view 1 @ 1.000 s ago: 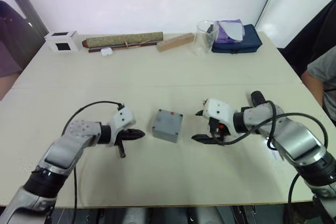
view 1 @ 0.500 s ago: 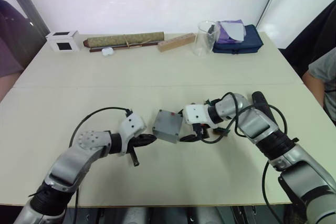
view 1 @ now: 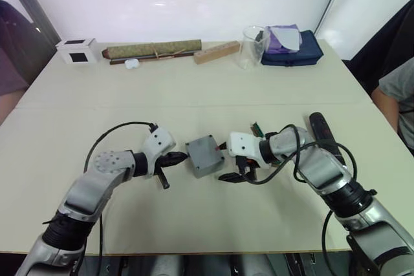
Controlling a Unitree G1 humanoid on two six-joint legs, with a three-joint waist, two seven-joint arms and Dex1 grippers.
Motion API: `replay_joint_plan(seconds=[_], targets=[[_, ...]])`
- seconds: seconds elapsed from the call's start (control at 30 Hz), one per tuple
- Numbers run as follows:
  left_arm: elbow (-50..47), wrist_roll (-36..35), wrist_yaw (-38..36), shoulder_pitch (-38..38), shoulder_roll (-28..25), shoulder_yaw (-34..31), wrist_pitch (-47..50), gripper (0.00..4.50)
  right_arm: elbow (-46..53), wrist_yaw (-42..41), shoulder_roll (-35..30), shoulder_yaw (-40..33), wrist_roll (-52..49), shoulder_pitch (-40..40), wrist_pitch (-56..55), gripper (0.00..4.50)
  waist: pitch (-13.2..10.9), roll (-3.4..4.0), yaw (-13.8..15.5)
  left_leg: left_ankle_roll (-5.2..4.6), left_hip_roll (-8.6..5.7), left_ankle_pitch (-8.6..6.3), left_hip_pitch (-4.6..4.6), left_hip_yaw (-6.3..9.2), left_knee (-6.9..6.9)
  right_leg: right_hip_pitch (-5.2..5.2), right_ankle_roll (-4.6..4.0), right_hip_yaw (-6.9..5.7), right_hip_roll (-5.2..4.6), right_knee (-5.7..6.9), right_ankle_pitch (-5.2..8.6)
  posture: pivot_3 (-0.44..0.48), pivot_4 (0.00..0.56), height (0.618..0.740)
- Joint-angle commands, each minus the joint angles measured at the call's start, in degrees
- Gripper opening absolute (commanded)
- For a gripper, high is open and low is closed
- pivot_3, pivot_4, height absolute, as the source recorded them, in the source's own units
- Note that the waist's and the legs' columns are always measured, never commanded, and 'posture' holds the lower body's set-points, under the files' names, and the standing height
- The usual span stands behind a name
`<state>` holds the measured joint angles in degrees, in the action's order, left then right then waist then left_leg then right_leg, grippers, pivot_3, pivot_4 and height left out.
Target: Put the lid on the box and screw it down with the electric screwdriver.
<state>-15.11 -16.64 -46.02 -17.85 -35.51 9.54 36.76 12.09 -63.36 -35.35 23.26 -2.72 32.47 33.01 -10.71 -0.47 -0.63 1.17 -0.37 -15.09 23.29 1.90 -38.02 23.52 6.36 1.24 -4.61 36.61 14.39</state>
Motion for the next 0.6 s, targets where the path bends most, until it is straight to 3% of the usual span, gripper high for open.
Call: replay_joint_plan(seconds=[0.03, 0.6], targets=[[-0.4, 0.2, -0.1, -1.4, 0.7, -0.3, -1.9, 0.0, 5.5, 1.1, 0.2, -2.0, -2.3, -0.5, 3.7, 4.4, 0.0, 0.0, -0.1, 0.0, 0.0, 0.0, 0.0, -0.01, 0.0, 0.0, 0.0, 0.01, 0.0, 0.0, 0.0, 0.0, 0.15, 0.74], [1.5, 1.1, 0.3, -3.8, 3.1, -0.7, -3.6, 0.0, 13.7, 5.2, -3.4, -4.2, -4.6, -3.5, 12.3, 4.4, 0.0, -0.01, -0.1, 0.0, 0.0, 0.0, 0.0, 0.01, 0.0, 0.01, 0.01, -0.01, 0.01, 0.01, 0.0, 0.0, 0.15, 0.74]])
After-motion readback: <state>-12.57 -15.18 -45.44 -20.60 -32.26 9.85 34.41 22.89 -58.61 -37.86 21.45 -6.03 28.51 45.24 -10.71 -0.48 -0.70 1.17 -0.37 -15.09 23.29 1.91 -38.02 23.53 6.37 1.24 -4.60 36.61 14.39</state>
